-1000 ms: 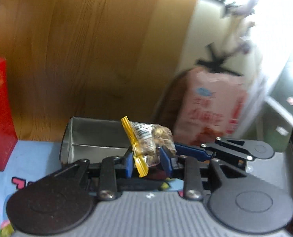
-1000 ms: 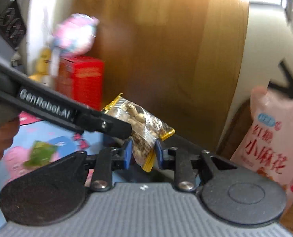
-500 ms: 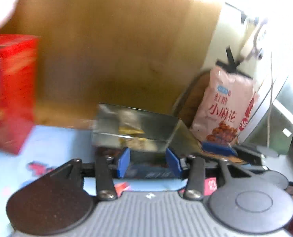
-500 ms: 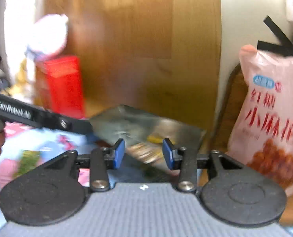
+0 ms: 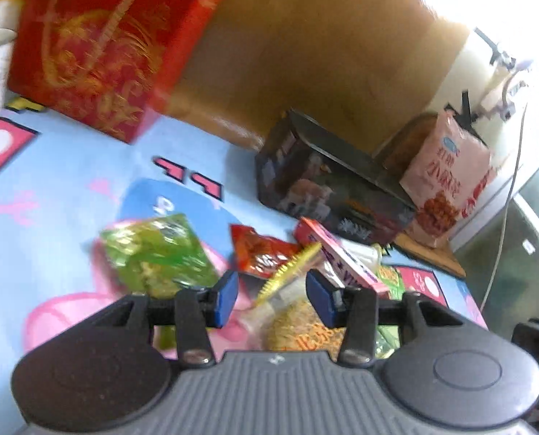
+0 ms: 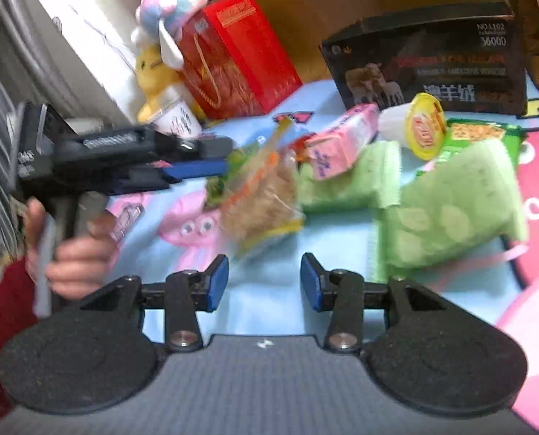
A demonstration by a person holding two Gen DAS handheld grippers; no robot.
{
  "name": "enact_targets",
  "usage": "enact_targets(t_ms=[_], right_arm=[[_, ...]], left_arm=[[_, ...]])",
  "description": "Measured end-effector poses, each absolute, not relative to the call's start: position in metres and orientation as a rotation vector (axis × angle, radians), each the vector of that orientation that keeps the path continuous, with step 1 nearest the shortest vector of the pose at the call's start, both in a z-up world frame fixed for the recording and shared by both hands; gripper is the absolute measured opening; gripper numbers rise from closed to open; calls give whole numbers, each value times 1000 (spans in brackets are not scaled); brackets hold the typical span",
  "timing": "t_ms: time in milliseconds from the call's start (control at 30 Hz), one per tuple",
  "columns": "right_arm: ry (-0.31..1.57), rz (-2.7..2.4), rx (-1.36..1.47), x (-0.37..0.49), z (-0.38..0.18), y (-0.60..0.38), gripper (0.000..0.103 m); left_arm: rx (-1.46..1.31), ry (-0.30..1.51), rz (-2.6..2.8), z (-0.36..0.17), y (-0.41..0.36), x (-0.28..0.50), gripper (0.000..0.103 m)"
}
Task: Organize snacks
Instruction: 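Grasp the round pastry in clear wrapper with the left tool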
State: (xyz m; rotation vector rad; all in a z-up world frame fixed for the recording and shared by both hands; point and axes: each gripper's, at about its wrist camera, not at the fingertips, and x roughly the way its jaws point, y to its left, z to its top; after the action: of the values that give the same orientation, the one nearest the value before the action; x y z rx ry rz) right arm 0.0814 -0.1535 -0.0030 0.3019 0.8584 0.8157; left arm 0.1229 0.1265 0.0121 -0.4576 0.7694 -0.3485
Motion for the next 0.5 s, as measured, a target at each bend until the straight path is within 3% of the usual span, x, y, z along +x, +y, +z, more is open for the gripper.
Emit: enact_targets(t_ms=[33,67,200,433,467,500], right_arm=[[866,825,309,83,-2,-148,41],[864,827,331,83,-2,-142,27],[865,799,343,83,7,-147,21],[825,730,233,53,12,-178,25],[808,729,211,49,13,-179,30],[794,734,182,45,14,-177,43]], left_arm=[[-470,789,-355,7,123,124,39],[-483,788,-347,4,120,122,39],[-498,778,-357,1,118,91,39],[-540,772,-463,-2,106,29,44],[-536,756,-452,-1,108,24,47],[-535,741,-433,1,112,20,48]])
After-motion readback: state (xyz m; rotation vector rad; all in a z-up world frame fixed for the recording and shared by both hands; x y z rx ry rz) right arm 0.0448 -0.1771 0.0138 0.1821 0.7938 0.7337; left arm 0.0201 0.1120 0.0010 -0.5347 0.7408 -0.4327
